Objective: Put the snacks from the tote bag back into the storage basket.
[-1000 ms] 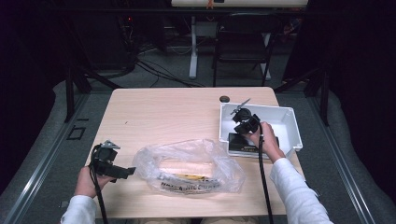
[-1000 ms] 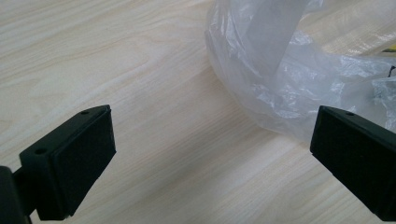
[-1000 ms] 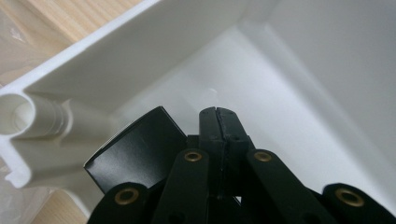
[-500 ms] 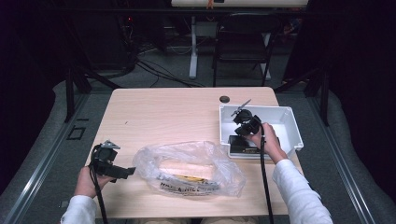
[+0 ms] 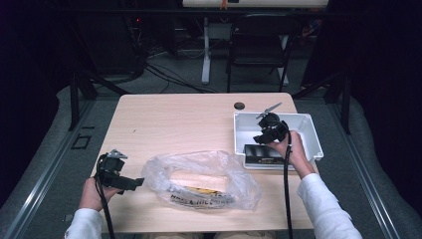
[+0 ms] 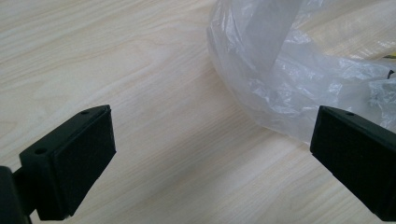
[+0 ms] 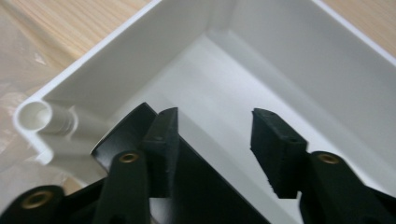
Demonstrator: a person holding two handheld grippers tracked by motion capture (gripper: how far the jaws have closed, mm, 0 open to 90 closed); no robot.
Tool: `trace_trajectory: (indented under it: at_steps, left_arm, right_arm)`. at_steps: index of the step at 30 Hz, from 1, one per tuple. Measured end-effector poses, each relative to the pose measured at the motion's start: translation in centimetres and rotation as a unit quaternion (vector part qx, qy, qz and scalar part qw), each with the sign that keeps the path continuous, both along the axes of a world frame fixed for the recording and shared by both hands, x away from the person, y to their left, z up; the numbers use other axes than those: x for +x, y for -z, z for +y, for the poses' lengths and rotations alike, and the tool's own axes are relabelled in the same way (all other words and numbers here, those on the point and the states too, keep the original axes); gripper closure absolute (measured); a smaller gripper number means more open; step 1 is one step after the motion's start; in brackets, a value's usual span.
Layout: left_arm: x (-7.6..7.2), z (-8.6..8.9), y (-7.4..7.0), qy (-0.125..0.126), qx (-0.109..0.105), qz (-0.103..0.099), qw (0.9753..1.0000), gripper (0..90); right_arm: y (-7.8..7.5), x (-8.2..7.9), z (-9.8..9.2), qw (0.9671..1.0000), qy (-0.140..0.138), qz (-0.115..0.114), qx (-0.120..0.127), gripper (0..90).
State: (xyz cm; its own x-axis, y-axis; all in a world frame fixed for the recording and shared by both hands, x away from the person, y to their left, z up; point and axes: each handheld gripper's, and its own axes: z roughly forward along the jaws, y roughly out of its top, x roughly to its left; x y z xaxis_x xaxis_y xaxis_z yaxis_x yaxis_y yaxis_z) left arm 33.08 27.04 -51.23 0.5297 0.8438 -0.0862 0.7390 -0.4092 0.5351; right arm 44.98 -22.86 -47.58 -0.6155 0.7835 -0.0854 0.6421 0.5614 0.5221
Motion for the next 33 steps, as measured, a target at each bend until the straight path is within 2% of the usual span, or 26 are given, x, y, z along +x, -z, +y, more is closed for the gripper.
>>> trace_trajectory:
  at_steps: [2, 5, 8, 13, 16, 25, 33]
  left_arm:
    - [-0.1, 0.0, -0.1, -0.001, -0.001, -0.003, 1.0000, 0.0]
    - [-0.1, 0.0, -0.1, -0.001, -0.001, -0.004, 1.0000, 0.0]
    - [-0.2, 0.0, -0.2, -0.003, -0.002, -0.006, 1.0000, 0.0]
    - [-0.3, -0.1, -0.3, -0.006, -0.004, -0.009, 0.9999, 0.0]
    - [-0.3, -0.1, -0.3, -0.004, -0.005, -0.010, 0.9999, 0.0]
    - [-0.2, -0.1, -0.2, -0.004, -0.004, -0.009, 0.9999, 0.0]
    - [-0.2, -0.1, -0.2, -0.004, -0.003, -0.008, 1.0000, 0.0]
  right_arm:
    - [-0.8, -0.8, -0.5, 1.0000, 0.003, 0.003, 0.008, 38.7]
    - [-1.7, -2.1, -1.1, 0.9999, 0.009, -0.007, 0.011, 32.0]
    - [-2.3, -3.5, -1.7, 0.9995, 0.009, -0.012, 0.028, 27.0]
    - [-2.7, -5.8, -2.6, 0.9991, 0.008, -0.019, 0.036, 16.5]
    - [-2.9, -7.3, -3.2, 0.9988, 0.011, -0.024, 0.042, 15.6]
    - [-2.2, -11.0, -4.1, 0.9988, 0.014, -0.022, 0.041, 14.5]
    - [-0.2, -14.0, -4.9, 0.9983, 0.031, -0.011, 0.048, 13.5]
